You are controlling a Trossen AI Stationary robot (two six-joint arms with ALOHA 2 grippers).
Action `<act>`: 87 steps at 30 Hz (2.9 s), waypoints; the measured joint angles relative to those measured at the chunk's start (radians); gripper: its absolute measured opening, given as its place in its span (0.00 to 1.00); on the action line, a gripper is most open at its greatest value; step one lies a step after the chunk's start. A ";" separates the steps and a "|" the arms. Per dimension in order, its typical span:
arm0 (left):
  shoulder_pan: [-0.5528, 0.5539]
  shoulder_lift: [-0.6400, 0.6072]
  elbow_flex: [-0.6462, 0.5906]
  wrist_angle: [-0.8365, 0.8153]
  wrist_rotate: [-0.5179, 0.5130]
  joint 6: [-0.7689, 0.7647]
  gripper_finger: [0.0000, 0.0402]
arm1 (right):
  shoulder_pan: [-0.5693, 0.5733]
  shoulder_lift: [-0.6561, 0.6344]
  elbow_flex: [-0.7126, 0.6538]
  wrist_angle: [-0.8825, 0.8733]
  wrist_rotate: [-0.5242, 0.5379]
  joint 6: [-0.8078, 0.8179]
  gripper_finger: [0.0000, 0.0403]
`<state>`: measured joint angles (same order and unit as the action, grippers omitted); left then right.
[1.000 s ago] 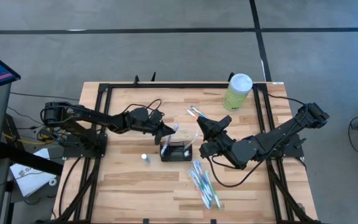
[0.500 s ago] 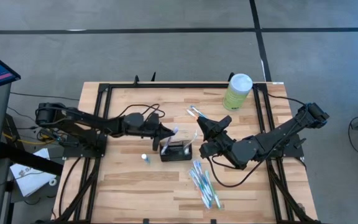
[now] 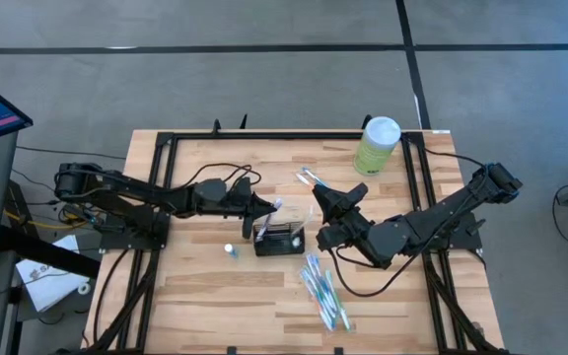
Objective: Pick & Place toothbrushing station
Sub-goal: Put the purple toothbrush into the mesh
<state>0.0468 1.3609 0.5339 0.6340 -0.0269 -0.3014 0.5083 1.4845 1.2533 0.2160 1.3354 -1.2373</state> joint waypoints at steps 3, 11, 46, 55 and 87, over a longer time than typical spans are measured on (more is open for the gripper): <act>0.000 0.000 0.000 0.003 0.000 0.015 0.03 | 0.000 0.000 0.000 0.000 0.000 0.000 0.13; -0.016 -0.018 0.000 0.004 0.000 0.060 0.03 | 0.000 0.000 0.000 -0.001 0.000 0.000 0.13; -0.207 -0.019 -0.262 0.464 -0.262 0.281 0.03 | 0.000 0.000 0.000 -0.001 0.000 0.000 0.13; -0.206 -0.012 -0.275 0.475 -0.275 0.291 0.04 | 0.000 0.000 0.000 0.000 0.000 0.000 0.13; -0.206 0.110 -0.274 0.535 -0.291 0.296 0.14 | -0.001 0.000 0.000 -0.007 0.000 0.018 0.13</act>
<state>-0.1596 1.4708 0.2596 1.1694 -0.3179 -0.0053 0.5075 1.4845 1.2536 0.2092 1.3354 -1.2194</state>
